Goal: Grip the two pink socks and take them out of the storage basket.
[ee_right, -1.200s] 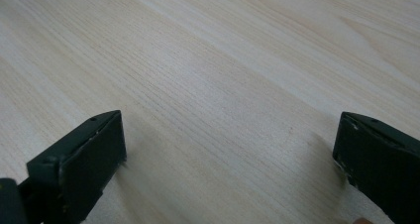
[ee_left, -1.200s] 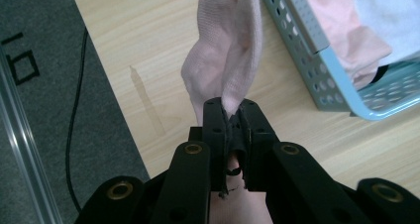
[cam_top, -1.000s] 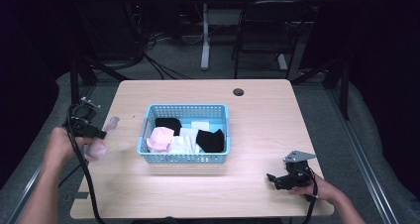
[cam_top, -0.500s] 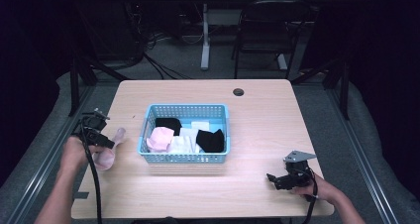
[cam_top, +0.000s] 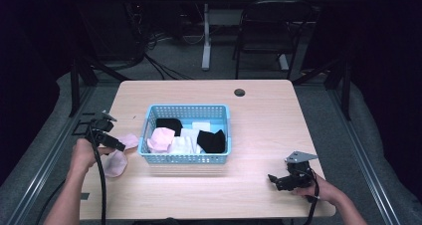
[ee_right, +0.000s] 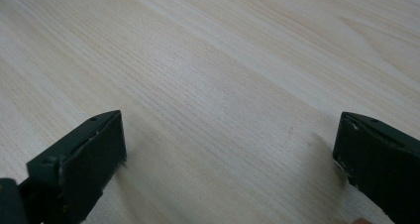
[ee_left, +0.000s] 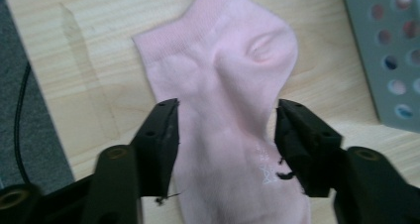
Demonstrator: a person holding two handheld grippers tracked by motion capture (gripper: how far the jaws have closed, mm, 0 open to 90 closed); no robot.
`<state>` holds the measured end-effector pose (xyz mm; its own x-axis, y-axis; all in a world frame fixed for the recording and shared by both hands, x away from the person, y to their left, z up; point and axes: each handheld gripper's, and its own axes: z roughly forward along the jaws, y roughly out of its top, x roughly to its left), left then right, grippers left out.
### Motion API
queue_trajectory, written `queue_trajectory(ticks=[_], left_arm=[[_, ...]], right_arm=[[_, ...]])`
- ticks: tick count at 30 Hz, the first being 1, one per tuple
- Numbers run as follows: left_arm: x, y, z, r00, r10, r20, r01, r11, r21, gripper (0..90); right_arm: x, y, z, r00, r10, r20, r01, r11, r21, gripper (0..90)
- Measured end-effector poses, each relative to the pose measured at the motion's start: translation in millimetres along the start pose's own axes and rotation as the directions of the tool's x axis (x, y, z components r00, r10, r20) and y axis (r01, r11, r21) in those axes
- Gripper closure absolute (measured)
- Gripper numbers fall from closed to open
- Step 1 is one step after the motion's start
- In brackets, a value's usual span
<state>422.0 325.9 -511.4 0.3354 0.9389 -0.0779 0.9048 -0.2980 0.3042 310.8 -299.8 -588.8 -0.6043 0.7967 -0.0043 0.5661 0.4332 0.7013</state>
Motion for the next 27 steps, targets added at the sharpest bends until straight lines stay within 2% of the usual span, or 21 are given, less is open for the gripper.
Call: queue_trajectory(ticks=[1, 2, 3, 4, 5, 8, 10, 15, 21, 27], left_arm=[[0.0, 0.0, 0.0, 1.0, 0.0, 0.0, 0.0, 1.0, 0.0, 34.6], [-1.5, 1.3, -10.3, 0.9999, 0.004, -0.011, -0.004, 0.9997, -0.025, 31.4], [-1.5, 1.3, -10.3, 0.9999, 0.004, -0.011, -0.004, 0.9997, -0.025, 28.6], [-2.5, 2.1, -15.7, 0.9999, 0.009, -0.011, -0.009, 0.9994, -0.034, 28.6], [-6.3, 3.7, -25.0, 0.9996, 0.023, -0.015, -0.024, 0.9981, -0.057, 21.9], [-10.6, 5.9, -33.4, 0.9985, 0.043, -0.032, -0.045, 0.9969, -0.064, 14.9], [-16.9, 8.7, -42.2, 0.9978, 0.058, -0.033, -0.061, 0.9945, -0.086, 13.8], [-24.9, 13.6, -49.1, 0.9955, 0.089, -0.035, -0.092, 0.9915, -0.093, 8.5], [-31.5, 17.6, -53.9, 0.9936, 0.105, -0.043, -0.109, 0.9887, -0.104, 4.4], [-39.7, 22.3, -63.5, 0.9927, 0.115, -0.037, -0.118, 0.9838, -0.135, 1.1]], right_arm=[[0.0, 0.0, 0.0, 1.0, 0.0, 0.0, 0.0, 1.0, 0.0, 0.0], [0.1, 0.0, 0.1, 1.0, 0.002, 0.001, -0.002, 1.0, -0.002, 0.0], [0.1, 0.0, 0.1, 1.0, 0.002, 0.001, -0.002, 1.0, -0.002, 0.0], [0.1, 0.0, 0.1, 1.0, 0.002, -0.002, -0.002, 1.0, -0.002, 0.0], [0.2, 0.0, 0.1, 1.0, 0.002, -0.002, -0.002, 1.0, -0.002, 0.0], [0.2, 0.0, 0.1, 1.0, 0.002, -0.001, -0.002, 1.0, -0.002, 0.0], [0.2, 0.0, 0.1, 1.0, 0.002, -0.002, -0.002, 1.0, -0.003, 0.0], [0.2, 0.0, 0.2, 1.0, 0.003, -0.001, -0.003, 1.0, -0.003, 0.0], [0.2, 0.0, 0.2, 1.0, 0.003, -0.001, -0.003, 1.0, -0.003, 0.0], [0.3, 0.0, 0.2, 1.0, 0.003, -0.001, -0.003, 1.0, -0.004, 0.0]])
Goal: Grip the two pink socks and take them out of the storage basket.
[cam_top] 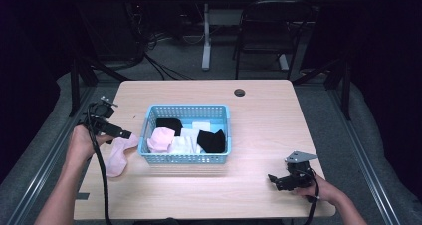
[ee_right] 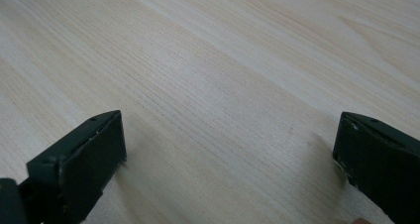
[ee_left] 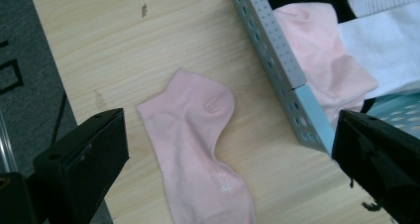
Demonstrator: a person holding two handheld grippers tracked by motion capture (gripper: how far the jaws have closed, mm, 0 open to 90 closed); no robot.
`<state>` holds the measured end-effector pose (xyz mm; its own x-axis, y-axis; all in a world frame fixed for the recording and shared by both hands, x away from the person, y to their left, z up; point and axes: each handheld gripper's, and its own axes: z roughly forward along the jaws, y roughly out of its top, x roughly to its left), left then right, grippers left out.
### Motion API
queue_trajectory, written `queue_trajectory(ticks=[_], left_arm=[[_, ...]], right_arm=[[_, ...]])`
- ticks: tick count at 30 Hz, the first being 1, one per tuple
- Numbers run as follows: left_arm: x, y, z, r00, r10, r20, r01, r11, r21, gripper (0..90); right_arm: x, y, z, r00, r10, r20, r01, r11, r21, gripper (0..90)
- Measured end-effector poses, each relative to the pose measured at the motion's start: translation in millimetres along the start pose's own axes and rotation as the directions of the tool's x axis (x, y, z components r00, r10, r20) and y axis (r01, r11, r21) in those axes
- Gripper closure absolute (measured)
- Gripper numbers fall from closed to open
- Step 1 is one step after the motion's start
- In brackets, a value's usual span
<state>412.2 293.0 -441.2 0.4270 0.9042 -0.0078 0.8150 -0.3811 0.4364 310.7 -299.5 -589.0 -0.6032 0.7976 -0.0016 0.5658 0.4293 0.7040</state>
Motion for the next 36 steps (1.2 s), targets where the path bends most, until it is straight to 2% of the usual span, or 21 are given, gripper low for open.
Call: queue_trajectory(ticks=[4, 7, 12, 18, 22, 27, 28, 29, 30, 31, 34, 36], left_arm=[[-4.5, 3.8, -3.2, 0.9999, 0.015, 0.0, -0.015, 0.9998, -0.014, 0.2], [-11.7, 9.2, -5.5, 0.9989, 0.043, 0.018, -0.043, 0.9988, -0.025, 0.0], [-19.7, 15.0, -5.8, 0.9973, 0.068, 0.028, -0.067, 0.9972, -0.034, 0.0], [-36.3, 26.3, -3.4, 0.9924, 0.112, 0.05, -0.11, 0.9926, -0.052, 0.0], [-43.6, 31.6, -0.3, 0.9901, 0.128, 0.058, -0.125, 0.9906, -0.056, 0.0], [-60.5, 42.4, 6.3, 0.9813, 0.176, 0.078, -0.171, 0.9834, -0.06, 0.0], [-60.5, 42.4, 6.3, 0.9813, 0.176, 0.078, -0.171, 0.9834, -0.06, 0.0], [-67.1, 46.1, 9.9, 0.977, 0.194, 0.088, -0.19, 0.9804, -0.053, 0.2], [-67.1, 46.1, 9.9, 0.977, 0.194, 0.088, -0.19, 0.9804, -0.053, 0.2], [-73.8, 49.2, 14.2, 0.9728, 0.21, 0.098, -0.207, 0.9774, -0.045, 0.2], [-80.3, 51.9, 18.5, 0.9694, 0.226, 0.097, -0.223, 0.9741, -0.036, 3.0], [-86.7, 54.1, 24.2, 0.9644, 0.242, 0.106, -0.241, 0.9702, -0.026, 4.5]], right_arm=[[-0.2, 0.0, -0.2, 1.0, -0.003, 0.002, 0.003, 1.0, 0.004, 0.0], [-0.1, 0.0, -0.1, 1.0, -0.001, -0.001, 0.001, 1.0, 0.002, 0.0], [-0.1, 0.0, -0.1, 1.0, -0.001, -0.001, 0.001, 1.0, 0.001, 0.0], [-0.1, 0.0, -0.1, 1.0, -0.001, -0.001, 0.001, 1.0, 0.002, 0.0], [-0.1, 0.0, -0.1, 1.0, -0.001, -0.001, 0.001, 1.0, 0.001, 0.0], [0.0, 0.0, -0.1, 1.0, 0.0, -0.001, 0.0, 1.0, 0.001, 0.0], [0.0, 0.0, -0.1, 1.0, 0.0, -0.001, 0.0, 1.0, 0.001, 0.0], [0.0, 0.0, 0.0, 1.0, 0.0, -0.001, 0.0, 1.0, 0.001, 0.0], [0.0, 0.0, 0.0, 1.0, 0.0, -0.001, 0.0, 1.0, 0.001, 0.0], [0.0, 0.0, 0.0, 1.0, 0.0, 0.0, 0.0, 1.0, 0.0, 0.0], [0.0, 0.0, 0.0, 1.0, 0.0, 0.0, 0.0, 1.0, 0.001, 0.0], [0.0, 0.0, 0.0, 1.0, 0.0, 0.0, 0.0, 1.0, 0.0, 0.0]])
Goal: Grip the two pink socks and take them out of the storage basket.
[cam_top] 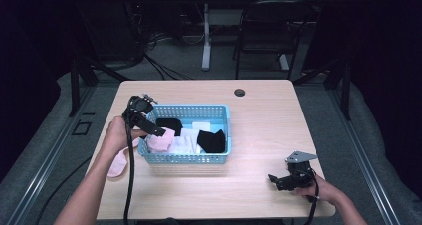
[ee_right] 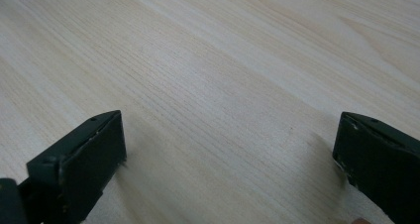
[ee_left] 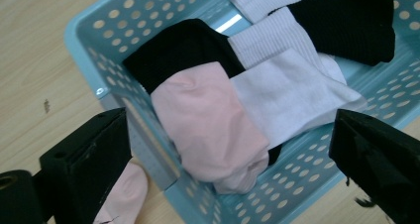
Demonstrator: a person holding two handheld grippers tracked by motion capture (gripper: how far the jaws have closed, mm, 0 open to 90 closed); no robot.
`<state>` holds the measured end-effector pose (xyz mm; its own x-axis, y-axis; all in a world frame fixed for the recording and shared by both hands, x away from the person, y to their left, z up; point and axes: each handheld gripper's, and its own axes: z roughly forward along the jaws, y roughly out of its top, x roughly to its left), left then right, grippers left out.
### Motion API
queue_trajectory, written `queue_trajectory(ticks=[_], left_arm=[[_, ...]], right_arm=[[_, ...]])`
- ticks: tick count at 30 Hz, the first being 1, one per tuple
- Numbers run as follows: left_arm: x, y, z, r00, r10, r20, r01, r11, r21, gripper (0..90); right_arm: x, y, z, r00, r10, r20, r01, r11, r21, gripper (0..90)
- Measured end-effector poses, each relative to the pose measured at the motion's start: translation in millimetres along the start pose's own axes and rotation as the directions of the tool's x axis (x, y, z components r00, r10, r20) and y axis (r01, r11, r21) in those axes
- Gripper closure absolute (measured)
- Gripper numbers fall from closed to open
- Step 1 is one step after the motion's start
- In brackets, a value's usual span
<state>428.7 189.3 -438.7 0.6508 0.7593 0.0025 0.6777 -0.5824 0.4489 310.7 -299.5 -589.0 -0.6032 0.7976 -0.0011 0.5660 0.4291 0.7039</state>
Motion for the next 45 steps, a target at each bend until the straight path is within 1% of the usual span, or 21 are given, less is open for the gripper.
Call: queue_trajectory(ticks=[3, 6, 7, 9, 11, 12, 13, 14, 17, 19, 20, 22, 23, 26, 31, 34, 36, 38, 39, 42, 45], left_arm=[[-6.2, 3.5, 11.8, 0.9997, 0.02, 0.014, -0.02, 0.9995, 0.026, 8.0], [-9.8, 3.8, 18.2, 0.9993, 0.031, 0.021, -0.032, 0.999, 0.032, 10.2], [-11.8, 3.4, 24.3, 0.9987, 0.036, 0.037, -0.037, 0.9988, 0.032, 14.9], [-12.7, 3.0, 27.9, 0.9986, 0.038, 0.035, -0.039, 0.9986, 0.036, 15.7], [-14.7, 1.6, 37.7, 0.9981, 0.045, 0.042, -0.047, 0.9968, 0.065, 16.7], [-14.7, 1.6, 37.7, 0.9981, 0.045, 0.042, -0.047, 0.9968, 0.065, 18.2], [-15.6, 0.9, 42.6, 0.9977, 0.049, 0.046, -0.053, 0.9952, 0.082, 19.6], [-15.6, 0.9, 42.6, 0.9977, 0.049, 0.046, -0.053, 0.9952, 0.082, 20.6], [-18.1, -1.4, 51.4, 0.9972, 0.059, 0.047, -0.064, 0.992, 0.109, 24.1], [-18.2, -2.5, 53.9, 0.997, 0.059, 0.05, -0.065, 0.9911, 0.116, 24.8], [-17.6, -3.9, 57.1, 0.9968, 0.052, 0.061, -0.06, 0.9905, 0.124, 25.3], [-17.5, -4.6, 58.2, 0.997, 0.053, 0.057, -0.06, 0.99, 0.128, 28.8], [-16.6, -6.3, 60.8, 0.997, 0.043, 0.064, -0.051, 0.9906, 0.127, 30.2], [-16.4, -7.5, 63.2, 0.9971, 0.046, 0.061, -0.054, 0.989, 0.138, 33.2], [-16.1, -9.6, 69.9, 0.9971, 0.051, 0.057, -0.06, 0.9819, 0.18, 38.0], [-15.2, -10.3, 71.8, 0.9976, 0.042, 0.055, -0.051, 0.9818, 0.183, 40.9], [-13.8, -11.1, 74.4, 0.9982, 0.037, 0.046, -0.046, 0.978, 0.203, 43.0], [-13.5, -11.7, 75.4, 0.9981, 0.039, 0.048, -0.048, 0.9775, 0.205, 44.8], [-13.3, -13.1, 77.3, 0.9984, 0.039, 0.042, -0.047, 0.9737, 0.223, 45.7], [-12.5, -14.6, 78.8, 0.9983, 0.037, 0.046, -0.047, 0.9718, 0.231, 49.1], [-11.7, -16.1, 81.1, 0.9987, 0.039, 0.034, -0.046, 0.9677, 0.248, 54.3]], right_arm=[[0.0, 0.0, 0.0, 1.0, 0.0, 0.0, 0.0, 1.0, 0.0, 0.0], [-0.1, 0.0, -0.1, 1.0, -0.001, -0.001, 0.001, 1.0, 0.001, 0.0], [-0.1, 0.0, -0.1, 1.0, -0.001, -0.001, 0.001, 1.0, 0.002, 0.0], [0.0, 0.0, 0.0, 1.0, 0.0, 0.0, 0.0, 1.0, 0.0, 0.0], [-0.2, 0.1, -0.2, 1.0, -0.003, 0.0, 0.003, 1.0, 0.003, 0.0], [-0.2, 0.1, -0.2, 1.0, -0.003, 0.0, 0.003, 1.0, 0.003, 0.0], [0.1, 0.0, -0.1, 1.0, -0.001, 0.001, 0.001, 1.0, 0.001, 0.0], [0.1, 0.0, -0.1, 1.0, -0.001, 0.001, 0.001, 1.0, 0.001, 0.0], [0.0, 0.0, -0.2, 1.0, -0.001, 0.0, 0.001, 1.0, 0.001, 0.0], [-0.1, 0.0, -0.1, 1.0, -0.002, 0.0, 0.002, 1.0, 0.001, 0.0], [-0.1, 0.0, -0.1, 1.0, -0.002, 0.0, 0.002, 1.0, 0.001, 0.0], [-0.2, 0.1, -0.2, 1.0, -0.004, 0.0, 0.004, 1.0, 0.003, 0.0], [-0.1, 0.1, -0.3, 1.0, -0.003, 0.0, 0.003, 1.0, 0.003, 0.0], [0.0, 0.0, -0.2, 1.0, -0.003, 0.0, 0.003, 1.0, 0.001, 0.0], [0.1, 0.0, -0.2, 1.0, -0.003, 0.001, 0.003, 1.0, 0.002, 0.0], [0.1, 0.0, -0.2, 1.0, -0.003, 0.001, 0.003, 1.0, 0.002, 0.0], [0.1, 0.0, -0.2, 1.0, -0.003, 0.001, 0.003, 1.0, 0.002, 0.0], [0.1, 0.0, -0.2, 1.0, -0.003, 0.001, 0.003, 1.0, 0.001, 0.0], [0.1, 0.0, -0.2, 1.0, -0.003, 0.001, 0.003, 1.0, 0.002, 0.0], [0.1, 0.0, -0.2, 1.0, -0.003, 0.001, 0.003, 1.0, 0.002, 0.0], [0.1, 0.0, -0.3, 1.0, -0.003, 0.001, 0.003, 1.0, 0.002, 0.0]])
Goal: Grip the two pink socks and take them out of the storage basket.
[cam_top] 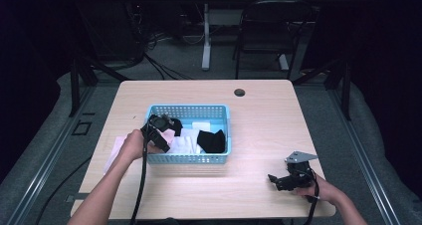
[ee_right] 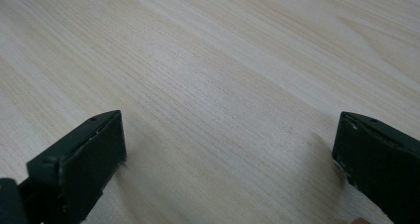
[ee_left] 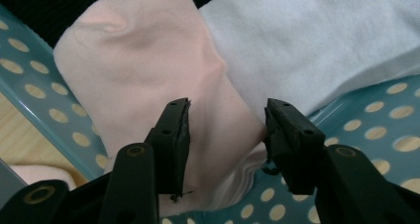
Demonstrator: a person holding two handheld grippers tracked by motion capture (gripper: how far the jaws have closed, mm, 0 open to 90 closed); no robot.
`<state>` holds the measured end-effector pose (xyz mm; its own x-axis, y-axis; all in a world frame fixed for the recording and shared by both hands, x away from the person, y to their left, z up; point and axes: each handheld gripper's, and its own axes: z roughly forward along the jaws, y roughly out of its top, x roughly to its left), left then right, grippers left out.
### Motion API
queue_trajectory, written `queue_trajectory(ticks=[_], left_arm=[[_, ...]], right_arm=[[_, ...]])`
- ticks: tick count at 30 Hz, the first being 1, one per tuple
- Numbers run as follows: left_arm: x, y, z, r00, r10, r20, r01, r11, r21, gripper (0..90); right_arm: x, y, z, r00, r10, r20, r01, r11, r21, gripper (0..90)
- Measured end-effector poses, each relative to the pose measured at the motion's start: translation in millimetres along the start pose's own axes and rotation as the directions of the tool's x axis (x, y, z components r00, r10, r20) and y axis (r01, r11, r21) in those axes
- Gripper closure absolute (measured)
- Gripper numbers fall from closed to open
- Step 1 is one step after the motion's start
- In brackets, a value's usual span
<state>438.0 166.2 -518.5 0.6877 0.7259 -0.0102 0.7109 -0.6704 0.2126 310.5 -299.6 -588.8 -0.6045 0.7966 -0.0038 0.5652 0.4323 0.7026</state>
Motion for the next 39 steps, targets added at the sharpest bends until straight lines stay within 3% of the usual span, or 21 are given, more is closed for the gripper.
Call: queue_trajectory(ticks=[6, 10, 21, 24, 39], left_arm=[[2.2, -0.7, -0.6, 0.9994, -0.003, -0.034, 0.003, 1.0, 0.007, 74.6], [3.7, -2.0, -4.6, 0.9991, -0.002, -0.043, 0.002, 1.0, -0.006, 82.8], [1.6, -0.4, -30.6, 0.9981, 0.004, -0.061, -0.009, 0.9972, -0.074, 84.3], [0.9, 0.6, -44.2, 0.9976, 0.015, -0.067, -0.022, 0.9943, -0.105, 84.4], [-2.2, 5.1, -81.2, 0.9961, 0.026, -0.084, -0.04, 0.9838, -0.175, 84.3]], right_arm=[[0.0, 0.0, 0.0, 1.0, 0.0, 0.0, 0.0, 1.0, 0.0, 0.0], [0.0, 0.0, 0.0, 1.0, 0.0, 0.0, 0.0, 1.0, 0.0, 0.0], [0.0, 0.0, 0.0, 1.0, 0.0, 0.0, 0.0, 1.0, -0.001, 0.0], [0.0, 0.0, 0.0, 1.0, 0.0, 0.0, 0.0, 1.0, 0.0, 0.0], [0.0, 0.0, 0.0, 1.0, 0.0, 0.0, 0.0, 1.0, 0.0, 0.0]])
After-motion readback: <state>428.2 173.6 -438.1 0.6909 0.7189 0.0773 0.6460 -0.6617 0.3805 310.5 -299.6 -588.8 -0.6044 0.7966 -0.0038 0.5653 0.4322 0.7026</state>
